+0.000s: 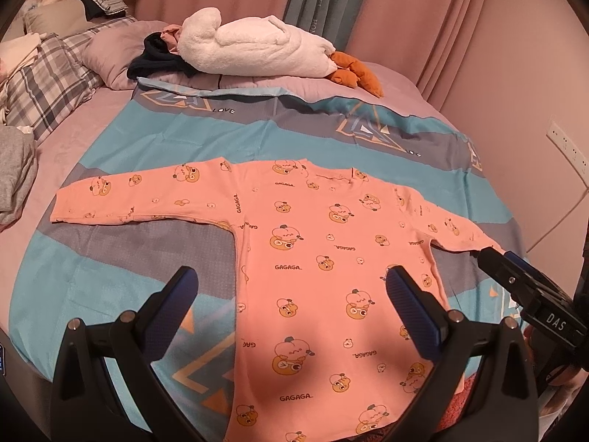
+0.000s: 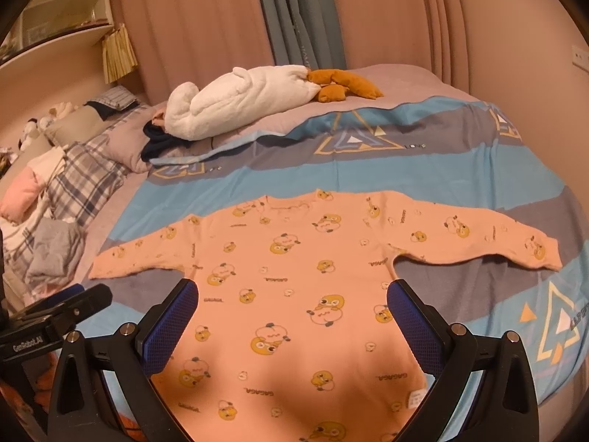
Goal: Fold small clothes
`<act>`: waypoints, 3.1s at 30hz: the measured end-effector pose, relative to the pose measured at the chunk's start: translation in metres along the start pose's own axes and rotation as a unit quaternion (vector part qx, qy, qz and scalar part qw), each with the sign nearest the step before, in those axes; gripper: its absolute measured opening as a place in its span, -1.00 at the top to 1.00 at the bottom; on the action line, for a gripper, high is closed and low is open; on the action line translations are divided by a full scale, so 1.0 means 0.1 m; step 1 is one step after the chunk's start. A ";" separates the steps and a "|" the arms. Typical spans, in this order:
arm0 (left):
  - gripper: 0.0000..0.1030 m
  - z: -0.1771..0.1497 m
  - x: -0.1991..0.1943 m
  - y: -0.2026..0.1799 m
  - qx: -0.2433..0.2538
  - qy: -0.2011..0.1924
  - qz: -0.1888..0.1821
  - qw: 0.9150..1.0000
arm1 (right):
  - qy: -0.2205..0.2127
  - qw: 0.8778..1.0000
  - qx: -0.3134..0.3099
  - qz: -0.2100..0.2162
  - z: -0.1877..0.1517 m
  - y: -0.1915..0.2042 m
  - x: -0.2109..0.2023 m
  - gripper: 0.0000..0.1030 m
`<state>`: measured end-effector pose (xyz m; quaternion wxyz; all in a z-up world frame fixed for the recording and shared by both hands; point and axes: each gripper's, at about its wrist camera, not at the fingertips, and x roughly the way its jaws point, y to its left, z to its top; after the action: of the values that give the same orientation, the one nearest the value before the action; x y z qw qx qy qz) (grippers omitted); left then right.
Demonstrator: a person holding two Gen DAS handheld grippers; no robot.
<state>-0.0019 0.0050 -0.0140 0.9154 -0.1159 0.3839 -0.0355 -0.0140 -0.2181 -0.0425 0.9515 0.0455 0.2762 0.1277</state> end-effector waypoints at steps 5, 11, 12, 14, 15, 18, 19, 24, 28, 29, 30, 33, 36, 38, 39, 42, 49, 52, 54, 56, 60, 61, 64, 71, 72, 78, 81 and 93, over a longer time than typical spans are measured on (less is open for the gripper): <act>-0.98 0.00 0.00 0.04 -0.008 0.003 -0.004 1.000 | 0.001 1.000 0.000 -0.002 0.00 -0.02 0.00 -0.98; -0.97 0.00 -0.01 0.09 -0.022 0.004 -0.003 1.000 | 0.002 1.000 -0.006 0.000 0.00 0.00 -0.01 -0.98; -0.97 0.00 -0.01 0.09 -0.023 0.005 -0.003 1.000 | 0.001 1.000 -0.007 0.001 0.00 0.00 -0.01 -0.98; -0.97 0.00 -0.02 0.08 -0.020 0.007 -0.005 1.000 | -0.001 1.000 -0.004 -0.002 0.01 -0.01 -0.02 -0.98; -0.97 0.00 -0.03 0.07 -0.019 0.007 -0.007 1.000 | -0.001 1.000 -0.002 -0.001 0.01 -0.01 -0.02 -0.98; -0.97 0.00 -0.03 0.07 -0.017 0.004 -0.008 1.000 | -0.002 1.000 0.002 0.001 0.02 -0.02 -0.03 -0.98; -0.97 0.00 -0.03 0.07 -0.017 0.005 -0.009 1.000 | -0.002 1.000 0.001 0.000 0.02 -0.01 -0.03 -0.98; -0.97 0.01 0.00 0.05 -0.016 0.011 -0.013 1.000 | -0.002 1.000 0.003 0.002 0.03 -0.03 -0.04 -0.93; -0.97 0.00 0.02 0.03 -0.012 0.014 -0.016 1.000 | -0.002 1.000 0.010 -0.002 0.03 -0.06 -0.05 -0.93; -0.97 0.00 0.01 0.02 -0.010 0.014 -0.016 1.000 | -0.003 1.000 0.011 -0.004 0.02 -0.06 -0.06 -0.93; -0.97 0.00 0.01 0.02 -0.010 0.014 -0.016 1.000 | -0.002 1.000 0.013 -0.004 0.02 -0.07 -0.06 -0.93; -0.97 -0.01 0.00 0.02 -0.009 0.011 -0.018 1.000 | -0.003 1.000 0.017 -0.002 0.03 -0.07 -0.08 -0.93; -0.97 -0.01 -0.01 0.02 -0.010 0.010 -0.018 1.000 | -0.005 1.000 0.013 -0.004 0.03 -0.07 -0.09 -0.93; -0.97 -0.02 -0.01 0.02 -0.010 0.012 -0.018 1.000 | -0.007 1.000 0.013 -0.004 0.03 -0.07 -0.10 -0.93; -0.97 -0.02 -0.01 0.02 -0.010 0.013 -0.018 1.000 | -0.008 1.000 0.016 -0.003 0.03 -0.08 -0.10 -0.93; -0.97 -0.02 0.00 0.01 -0.008 0.016 -0.017 1.000 | -0.008 1.000 0.021 -0.003 0.03 -0.09 -0.10 -0.93; -0.97 -0.03 0.02 0.01 -0.009 0.019 -0.021 1.000 | -0.004 1.000 0.028 -0.008 0.02 -0.11 -0.11 -0.93; -0.97 -0.03 0.02 0.01 -0.009 0.020 -0.021 1.000 | -0.005 0.999 0.030 -0.011 0.03 -0.11 -0.11 -0.92; -0.97 -0.03 0.04 0.01 -0.010 0.021 -0.022 0.999 | -0.004 0.999 0.031 -0.011 0.03 -0.12 -0.10 -0.92; -0.97 -0.03 0.06 0.01 -0.012 0.025 -0.022 0.999 | -0.006 0.999 0.031 -0.010 0.03 -0.12 -0.11 -0.90; -0.97 -0.03 0.12 0.02 -0.014 0.031 -0.022 0.999 | -0.010 0.999 0.048 -0.009 0.07 -0.23 -0.12 -0.79; -0.97 -0.03 0.13 0.02 -0.014 0.032 -0.022 0.999 | -0.011 0.998 0.053 -0.008 0.08 -0.26 -0.12 -0.79; -0.97 -0.03 0.21 0.01 -0.016 0.042 -0.020 0.999 | -0.019 0.997 0.069 -0.008 0.13 -0.38 -0.15 -0.71; -0.97 -0.07 0.45 -0.01 -0.025 0.073 -0.018 0.997 | -0.042 0.990 0.134 -0.020 0.21 -0.87 -0.25 -0.52; -0.97 -0.08 0.49 -0.02 -0.025 0.078 -0.019 0.996 | -0.045 0.988 0.144 -0.023 0.22 -0.95 -0.26 -0.48; -0.79 -0.21 0.81 -0.07 -0.021 0.131 -0.036 0.991 | -0.053 0.970 0.232 -0.054 0.27 -1.71 -0.31 -0.36; -0.64 -0.30 0.97 -0.11 -0.023 0.159 -0.058 0.985 | -0.057 0.954 0.282 -0.083 0.23 -2.14 -0.31 -0.29; -0.30 -0.62 1.32 -0.11 -0.015 0.221 -0.057 0.974 | -0.002 0.863 0.481 -0.150 -0.50 -3.69 0.29 0.19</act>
<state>0.0468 -0.0377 -0.1455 0.8026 -0.1409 0.5697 -0.1067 0.0631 -0.5655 -0.1570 0.8193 0.4560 0.3054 -0.1659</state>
